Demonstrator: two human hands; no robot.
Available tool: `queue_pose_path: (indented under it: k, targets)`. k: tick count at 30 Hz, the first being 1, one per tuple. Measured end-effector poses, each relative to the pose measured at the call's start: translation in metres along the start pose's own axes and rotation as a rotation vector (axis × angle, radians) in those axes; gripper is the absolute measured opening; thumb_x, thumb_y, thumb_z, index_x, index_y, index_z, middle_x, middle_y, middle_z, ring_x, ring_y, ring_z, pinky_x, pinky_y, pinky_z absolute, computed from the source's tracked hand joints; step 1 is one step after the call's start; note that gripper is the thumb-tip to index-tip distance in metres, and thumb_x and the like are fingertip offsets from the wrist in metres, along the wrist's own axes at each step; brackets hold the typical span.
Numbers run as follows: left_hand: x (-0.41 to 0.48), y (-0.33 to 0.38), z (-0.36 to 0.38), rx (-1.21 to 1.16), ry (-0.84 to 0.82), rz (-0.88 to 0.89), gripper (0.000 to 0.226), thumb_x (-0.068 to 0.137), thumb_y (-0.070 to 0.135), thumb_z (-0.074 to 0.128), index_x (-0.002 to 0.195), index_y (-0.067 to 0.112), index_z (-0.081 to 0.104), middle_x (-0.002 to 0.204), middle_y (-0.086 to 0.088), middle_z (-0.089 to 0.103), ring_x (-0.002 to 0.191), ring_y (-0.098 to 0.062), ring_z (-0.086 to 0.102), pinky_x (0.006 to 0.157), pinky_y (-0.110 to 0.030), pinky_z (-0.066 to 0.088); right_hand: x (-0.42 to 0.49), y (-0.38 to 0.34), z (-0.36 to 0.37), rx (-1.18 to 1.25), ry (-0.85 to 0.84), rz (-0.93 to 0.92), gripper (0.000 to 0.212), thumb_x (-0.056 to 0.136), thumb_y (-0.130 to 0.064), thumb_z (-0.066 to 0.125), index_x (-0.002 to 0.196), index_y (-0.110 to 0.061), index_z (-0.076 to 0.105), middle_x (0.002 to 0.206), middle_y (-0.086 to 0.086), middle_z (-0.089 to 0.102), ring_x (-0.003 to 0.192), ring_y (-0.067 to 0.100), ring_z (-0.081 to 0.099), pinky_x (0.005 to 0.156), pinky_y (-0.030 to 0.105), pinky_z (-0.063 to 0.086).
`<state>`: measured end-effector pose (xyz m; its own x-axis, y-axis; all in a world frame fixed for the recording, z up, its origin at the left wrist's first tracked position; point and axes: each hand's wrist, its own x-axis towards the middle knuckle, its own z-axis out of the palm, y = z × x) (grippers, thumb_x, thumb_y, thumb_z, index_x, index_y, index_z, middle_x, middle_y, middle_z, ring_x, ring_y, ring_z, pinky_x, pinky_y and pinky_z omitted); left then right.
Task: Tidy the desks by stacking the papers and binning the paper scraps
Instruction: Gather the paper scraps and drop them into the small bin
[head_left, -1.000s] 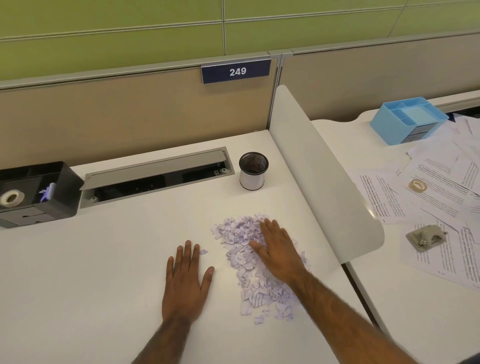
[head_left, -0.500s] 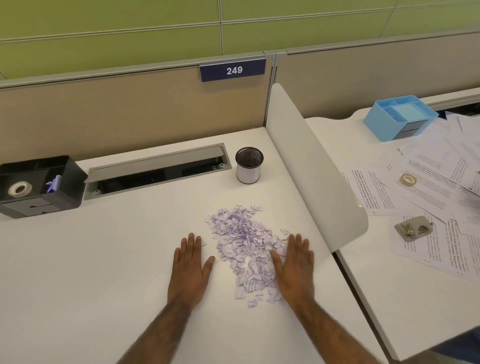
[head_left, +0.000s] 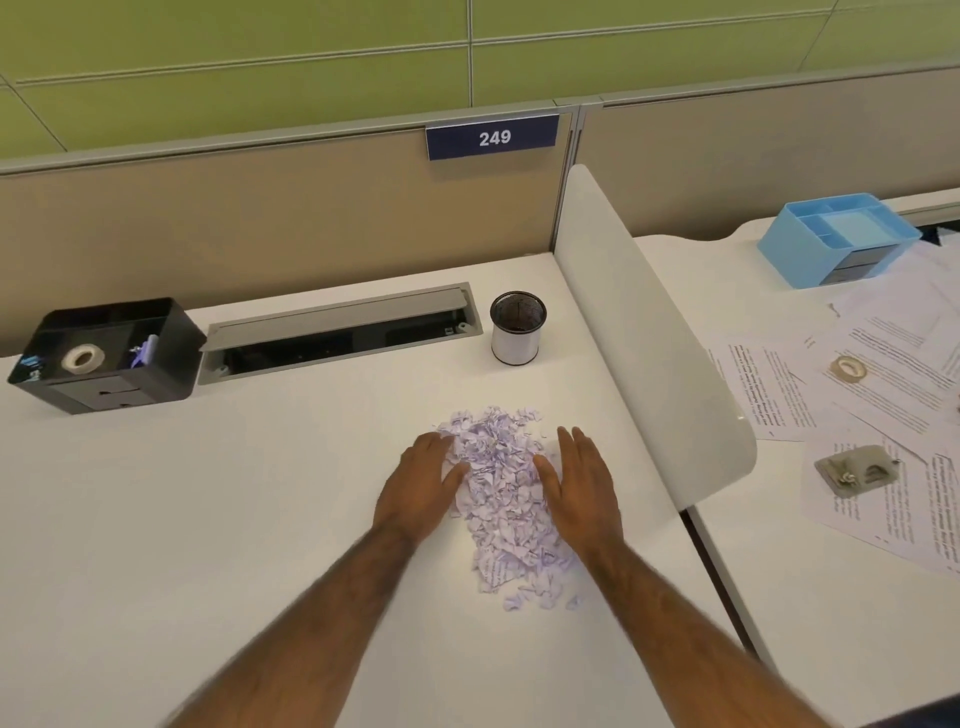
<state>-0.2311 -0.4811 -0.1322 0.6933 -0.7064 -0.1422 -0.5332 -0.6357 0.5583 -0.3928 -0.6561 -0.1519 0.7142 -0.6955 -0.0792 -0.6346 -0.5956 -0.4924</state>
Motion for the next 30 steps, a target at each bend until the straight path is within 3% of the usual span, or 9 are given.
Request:
queue_pose_path:
  k: [4, 7, 11, 15, 21, 26, 30]
  targets:
    - [0.022, 0.035, 0.004, 0.107, -0.125, 0.073, 0.083, 0.094, 0.064, 0.055, 0.161, 0.033, 0.019, 0.171, 0.002, 0.006, 0.157, -0.022, 0.008, 0.125, -0.044, 0.024, 0.010, 0.008, 0.000, -0.146, -0.060, -0.079, 0.078, 0.099, -0.066, 0.009, 0.161, -0.019, 0.016, 0.169, 0.008, 0.014, 0.156, 0.025, 0.008, 0.127, 0.041, 0.011]
    - [0.032, 0.054, 0.011, 0.230, -0.205, 0.093, 0.082, 0.097, 0.051, 0.060, 0.162, 0.035, 0.013, 0.172, 0.002, -0.004, 0.158, -0.024, 0.002, 0.122, -0.047, 0.027, 0.021, 0.017, 0.000, -0.273, -0.077, -0.113, 0.084, 0.095, -0.069, -0.006, 0.162, -0.021, 0.009, 0.170, 0.008, 0.004, 0.157, 0.026, -0.003, 0.127, 0.045, 0.003]
    - [0.038, 0.059, 0.018, 0.316, -0.209, 0.110, 0.058, 0.101, 0.024, 0.058, 0.155, 0.028, 0.037, 0.167, -0.001, 0.021, 0.149, -0.024, 0.030, 0.111, -0.044, 0.043, 0.032, 0.025, -0.001, -0.328, -0.103, -0.117, 0.090, 0.091, -0.070, -0.018, 0.162, -0.021, 0.006, 0.170, 0.009, 0.000, 0.156, 0.028, -0.007, 0.126, 0.049, 0.000]
    - [0.041, 0.056, 0.020, 0.408, -0.152, 0.151, 0.039, 0.097, 0.012, 0.054, 0.135, 0.021, 0.055, 0.134, -0.004, 0.050, 0.120, -0.024, 0.052, 0.089, -0.038, 0.051, 0.034, 0.029, 0.001, -0.356, -0.116, -0.122, 0.083, 0.095, -0.069, -0.010, 0.162, -0.023, 0.003, 0.169, 0.009, -0.007, 0.156, 0.028, -0.011, 0.126, 0.051, -0.003]
    - [0.046, 0.052, 0.017, 0.361, -0.117, 0.177, 0.025, 0.096, 0.012, 0.050, 0.115, 0.021, 0.064, 0.111, -0.002, 0.058, 0.103, -0.021, 0.059, 0.081, -0.035, 0.052, 0.033, 0.030, 0.003, -0.333, -0.089, -0.117, 0.079, 0.097, -0.069, -0.007, 0.162, -0.026, 0.005, 0.170, 0.007, -0.003, 0.156, 0.026, -0.008, 0.126, 0.051, 0.001]
    - [0.060, 0.053, 0.003, 0.206, -0.013, 0.147, 0.027, 0.102, 0.017, 0.048, 0.118, 0.020, 0.070, 0.112, 0.000, 0.063, 0.101, -0.020, 0.063, 0.087, -0.033, 0.050, 0.033, 0.033, 0.006, -0.329, -0.082, -0.109, 0.074, 0.100, -0.068, 0.000, 0.162, -0.027, 0.002, 0.170, 0.005, -0.005, 0.156, 0.024, -0.009, 0.126, 0.049, 0.000]
    - [0.079, 0.065, -0.024, 0.093, 0.058, 0.077, 0.020, 0.101, 0.017, 0.057, 0.110, 0.016, 0.075, 0.105, 0.002, 0.067, 0.092, -0.013, 0.060, 0.079, -0.024, 0.038, 0.033, 0.034, 0.007, -0.317, -0.079, -0.108, 0.073, 0.101, -0.067, 0.005, 0.162, -0.027, 0.004, 0.170, 0.004, -0.002, 0.156, 0.024, -0.008, 0.125, 0.048, -0.001]
